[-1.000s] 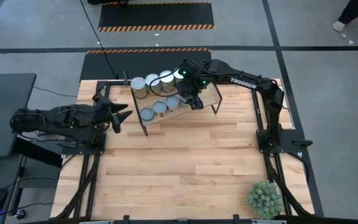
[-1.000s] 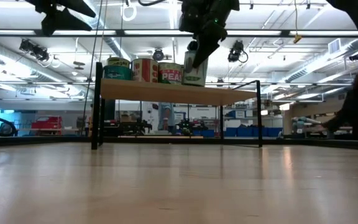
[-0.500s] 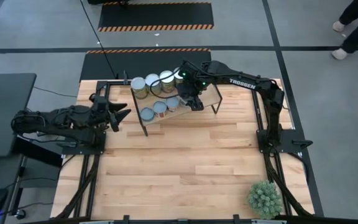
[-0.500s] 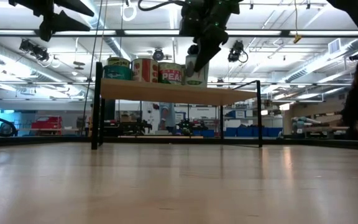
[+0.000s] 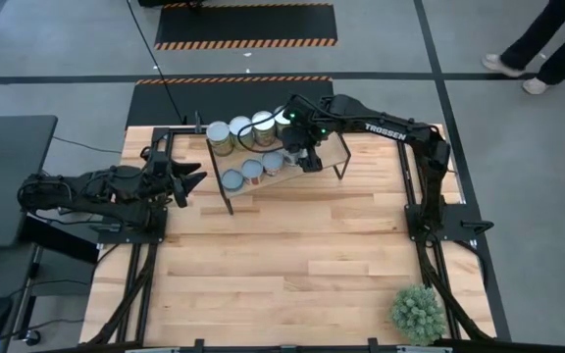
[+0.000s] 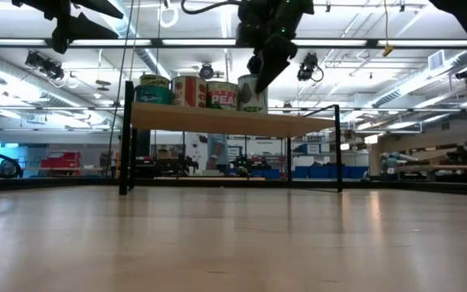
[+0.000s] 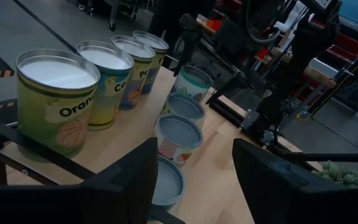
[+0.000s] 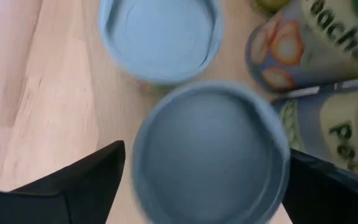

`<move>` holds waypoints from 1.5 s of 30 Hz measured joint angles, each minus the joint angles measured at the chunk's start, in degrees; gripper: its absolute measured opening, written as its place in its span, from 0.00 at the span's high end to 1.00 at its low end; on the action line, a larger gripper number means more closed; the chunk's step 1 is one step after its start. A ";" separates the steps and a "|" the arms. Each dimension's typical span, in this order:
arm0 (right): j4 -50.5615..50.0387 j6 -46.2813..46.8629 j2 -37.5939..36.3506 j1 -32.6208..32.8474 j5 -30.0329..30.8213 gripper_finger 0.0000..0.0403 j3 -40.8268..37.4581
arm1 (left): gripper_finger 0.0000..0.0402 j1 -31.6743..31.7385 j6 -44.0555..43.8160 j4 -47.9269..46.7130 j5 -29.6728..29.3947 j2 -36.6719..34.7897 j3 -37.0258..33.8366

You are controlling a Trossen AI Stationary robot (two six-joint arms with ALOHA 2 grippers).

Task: Pick and place cans onto a shelf
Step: Put the canned mixed vegetables on the shelf, then return to Home Position

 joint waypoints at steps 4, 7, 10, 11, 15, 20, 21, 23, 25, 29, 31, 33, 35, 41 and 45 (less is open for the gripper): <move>-2.21 0.62 -0.52 0.22 2.26 0.04 0.02 | 0.47 0.00 -0.02 0.02 0.02 0.00 0.00; -3.37 1.23 -0.97 0.23 4.50 0.05 0.02 | 0.47 0.00 0.01 0.00 0.02 0.00 0.02; -4.01 2.14 -1.70 0.20 4.70 0.05 0.02 | 0.47 0.02 0.01 -0.02 0.06 0.00 0.02; -4.28 2.24 -1.98 0.22 5.01 0.05 0.02 | 0.47 0.02 0.00 -0.02 0.20 0.00 0.02; -5.28 3.86 -3.85 0.58 6.57 0.05 0.02 | 0.47 0.00 -0.02 -0.40 1.65 0.00 0.02; -6.99 10.46 -7.38 0.55 6.42 0.06 0.02 | 0.47 -0.43 -0.24 -3.19 2.19 -0.13 0.03; -7.37 11.98 -8.21 0.56 6.40 0.06 0.02 | 0.47 -0.46 -0.21 -2.97 2.22 -0.13 -0.05; -8.04 14.87 -9.94 0.91 5.85 0.07 0.00 | 0.47 -0.46 -0.14 -1.36 2.20 -0.29 -1.11; -7.62 17.37 -12.00 1.62 4.71 0.08 -1.13 | 0.47 -0.46 -0.18 0.53 2.29 -0.90 -3.28; -5.07 22.04 -17.09 3.70 3.96 0.11 -6.09 | 0.47 -0.46 -0.49 9.11 3.08 -2.64 -8.90; -1.51 24.54 -20.10 4.79 3.82 0.13 -9.86 | 0.48 -0.46 -0.49 13.92 3.17 -3.82 -11.71; 2.83 27.63 -23.51 5.79 2.62 0.14 -14.41 | 0.50 -0.46 -0.87 17.41 3.15 -5.25 -14.31; 7.92 31.27 -27.00 6.56 0.86 0.15 -19.26 | 0.53 -0.46 -2.00 20.00 3.11 -6.77 -16.91; 21.21 41.02 -36.73 8.79 -1.77 0.21 -33.33 | 0.64 -0.47 -5.35 25.84 4.13 -11.99 -23.85; 26.92 45.94 -42.15 10.51 -1.94 0.28 -40.45 | 0.70 -0.48 -5.85 26.34 4.04 -15.38 -25.69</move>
